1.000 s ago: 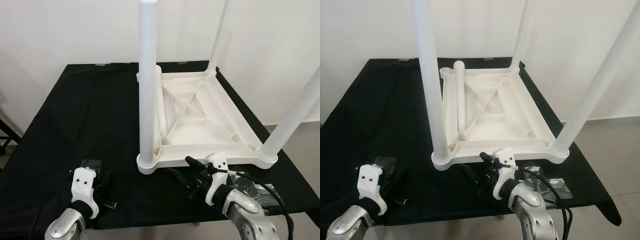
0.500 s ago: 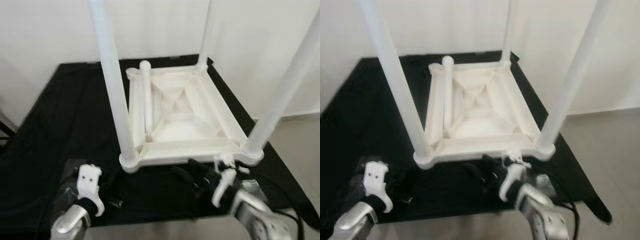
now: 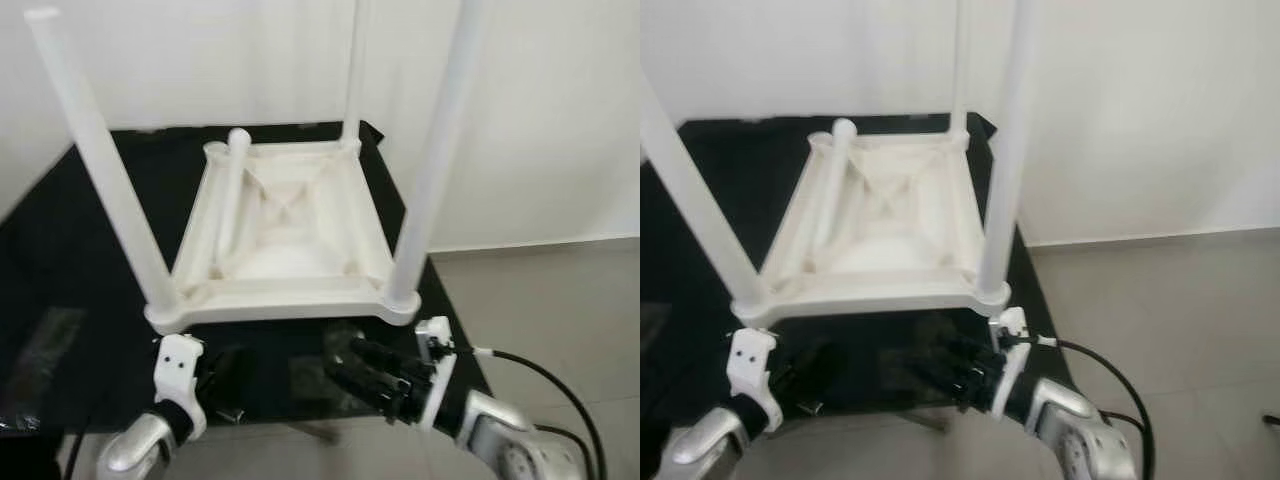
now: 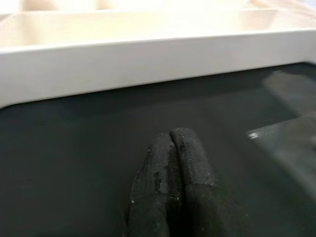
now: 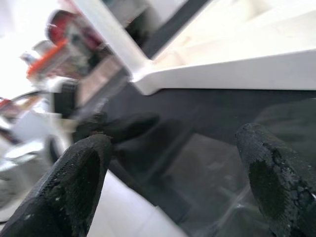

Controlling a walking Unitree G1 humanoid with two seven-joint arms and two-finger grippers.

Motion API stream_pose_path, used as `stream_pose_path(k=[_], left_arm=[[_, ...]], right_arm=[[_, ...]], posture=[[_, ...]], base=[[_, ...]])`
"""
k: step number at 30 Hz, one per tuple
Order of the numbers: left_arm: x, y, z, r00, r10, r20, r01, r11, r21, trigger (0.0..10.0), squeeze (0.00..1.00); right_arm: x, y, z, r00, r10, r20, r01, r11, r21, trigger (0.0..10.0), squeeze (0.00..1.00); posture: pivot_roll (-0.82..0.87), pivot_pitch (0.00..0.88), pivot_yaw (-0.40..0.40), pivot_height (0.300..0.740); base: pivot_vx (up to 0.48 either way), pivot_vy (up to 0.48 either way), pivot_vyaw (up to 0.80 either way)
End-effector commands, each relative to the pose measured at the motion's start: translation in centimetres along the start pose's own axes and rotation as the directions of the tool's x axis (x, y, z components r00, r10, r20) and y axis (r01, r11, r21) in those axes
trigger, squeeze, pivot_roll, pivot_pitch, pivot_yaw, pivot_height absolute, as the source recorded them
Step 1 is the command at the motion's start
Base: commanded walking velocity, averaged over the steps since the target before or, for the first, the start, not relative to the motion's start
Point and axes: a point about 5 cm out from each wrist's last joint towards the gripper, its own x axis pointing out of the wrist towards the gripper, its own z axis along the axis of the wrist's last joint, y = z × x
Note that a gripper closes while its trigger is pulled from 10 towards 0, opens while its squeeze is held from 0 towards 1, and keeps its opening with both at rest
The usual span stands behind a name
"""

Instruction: Building children table

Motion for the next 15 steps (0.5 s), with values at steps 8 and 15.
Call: stream_pose_path(k=[8,15], left_arm=[[0.27,-0.38,0.04,0.999,-0.035,-0.008,0.035,0.999,0.000,10.0,0.00],[0.54,-1.10,0.28,0.994,-0.113,-0.010,0.113,0.994,-0.003,10.0,0.00]], right_arm=[[-0.44,-0.41,0.44,1.000,-0.013,0.012,0.013,1.000,0.000,10.0,0.00],[-0.56,-0.79,0.61,0.998,-0.059,0.029,0.060,0.998,-0.010,10.0,0.00]], posture=[[-0.02,0.069,-0.007,0.740],[-0.04,0.067,-0.005,0.740]], base=[[0.000,-0.463,0.00],[0.000,-0.458,0.00]])
